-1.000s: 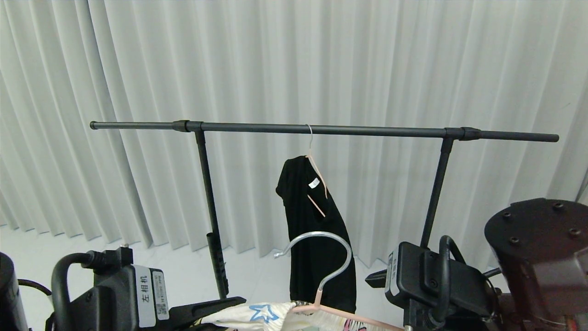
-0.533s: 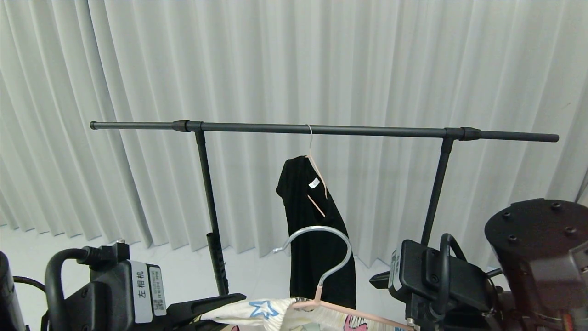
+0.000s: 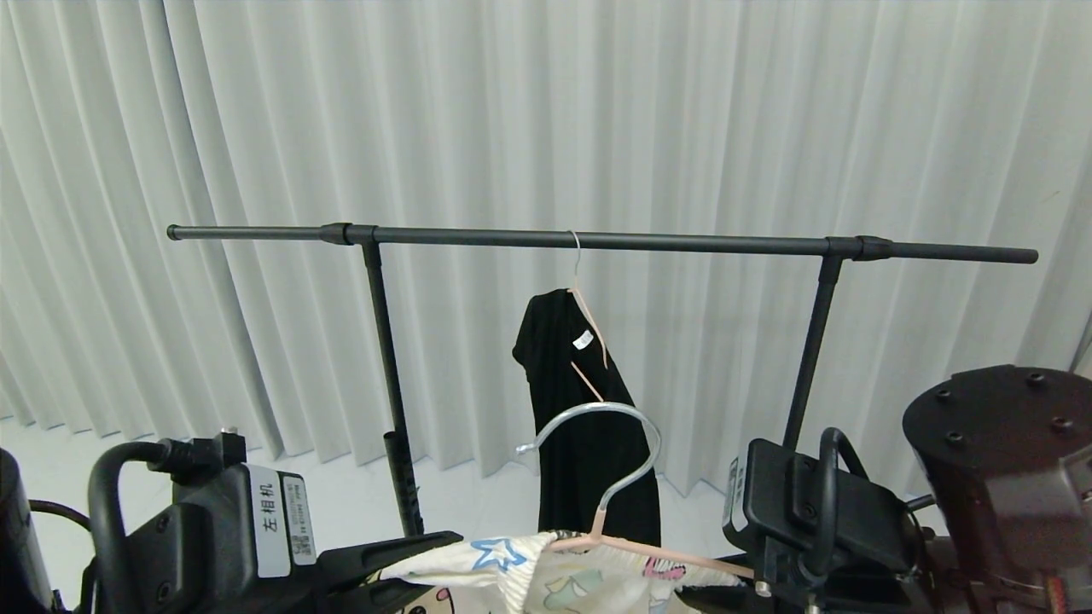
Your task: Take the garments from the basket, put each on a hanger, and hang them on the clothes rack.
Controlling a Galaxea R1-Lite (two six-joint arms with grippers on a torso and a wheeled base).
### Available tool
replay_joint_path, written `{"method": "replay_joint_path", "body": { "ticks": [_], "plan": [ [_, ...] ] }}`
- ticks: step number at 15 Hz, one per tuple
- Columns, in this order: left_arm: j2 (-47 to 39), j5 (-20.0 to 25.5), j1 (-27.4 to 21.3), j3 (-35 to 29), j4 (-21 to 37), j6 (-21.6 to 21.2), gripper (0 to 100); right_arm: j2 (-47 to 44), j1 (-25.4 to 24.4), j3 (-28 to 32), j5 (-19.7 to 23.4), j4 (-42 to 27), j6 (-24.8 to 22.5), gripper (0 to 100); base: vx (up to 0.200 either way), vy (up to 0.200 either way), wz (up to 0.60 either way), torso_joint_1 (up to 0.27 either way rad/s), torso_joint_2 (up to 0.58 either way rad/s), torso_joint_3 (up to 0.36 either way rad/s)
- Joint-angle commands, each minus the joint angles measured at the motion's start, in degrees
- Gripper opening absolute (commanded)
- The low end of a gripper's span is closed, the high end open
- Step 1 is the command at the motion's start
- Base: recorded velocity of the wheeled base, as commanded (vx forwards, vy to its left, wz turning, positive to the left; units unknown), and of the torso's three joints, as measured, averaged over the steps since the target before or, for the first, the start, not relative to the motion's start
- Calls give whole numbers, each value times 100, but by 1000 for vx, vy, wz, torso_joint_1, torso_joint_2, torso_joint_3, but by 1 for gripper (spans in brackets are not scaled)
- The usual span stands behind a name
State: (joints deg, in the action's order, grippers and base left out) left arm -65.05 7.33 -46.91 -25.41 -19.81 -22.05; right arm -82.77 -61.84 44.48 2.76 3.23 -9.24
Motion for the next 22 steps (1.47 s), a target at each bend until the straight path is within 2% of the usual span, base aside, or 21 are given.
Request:
{"method": "replay_joint_path", "body": {
  "ticks": [1, 4, 9, 11, 13, 16, 18, 19, 22],
  "plan": [
    [-8, -3, -2, 9, -5, -10, 100, 42, 14, -1, -12, 2, 1, 0, 0, 0, 0, 0, 0, 0],
    [-25, -30, 33, 36, -5, 26, 100, 139, 120, -10, -21, -7, -8, 0, 0, 0, 0, 0, 0, 0],
    [414, -30, 463, 405, -5, 52, 100, 446, 612, -115, -21, -191, -16, 0, 0, 0, 0, 0, 0, 0],
    [695, -30, 806, 668, -5, 61, 100, 508, 788, -142, -21, -262, -16, 0, 0, 0, 0, 0, 0, 0],
    [950, -21, 1439, 1090, -5, 87, 100, 561, 876, -194, -21, -270, -16, 0, 0, 0, 0, 0, 0, 0],
    [1267, 6, 1861, 1600, -5, 140, 100, 710, 964, -361, -21, -270, -16, 0, 0, 0, 0, 0, 0, 0],
    [994, 120, 1931, 1714, -5, 702, 100, 745, 955, -335, -21, -270, -43, 0, 0, 0, 0, 0, 0, 0],
    [827, 225, 1931, 1653, -5, 825, 100, 754, 946, -326, -21, -270, -139, 0, 0, 0, 0, 0, 0, 0],
    [335, 269, 1940, 1635, -5, 861, 100, 763, 937, -326, -21, -262, -236, 0, 0, 0, 0, 0, 0, 0]
  ]
}}
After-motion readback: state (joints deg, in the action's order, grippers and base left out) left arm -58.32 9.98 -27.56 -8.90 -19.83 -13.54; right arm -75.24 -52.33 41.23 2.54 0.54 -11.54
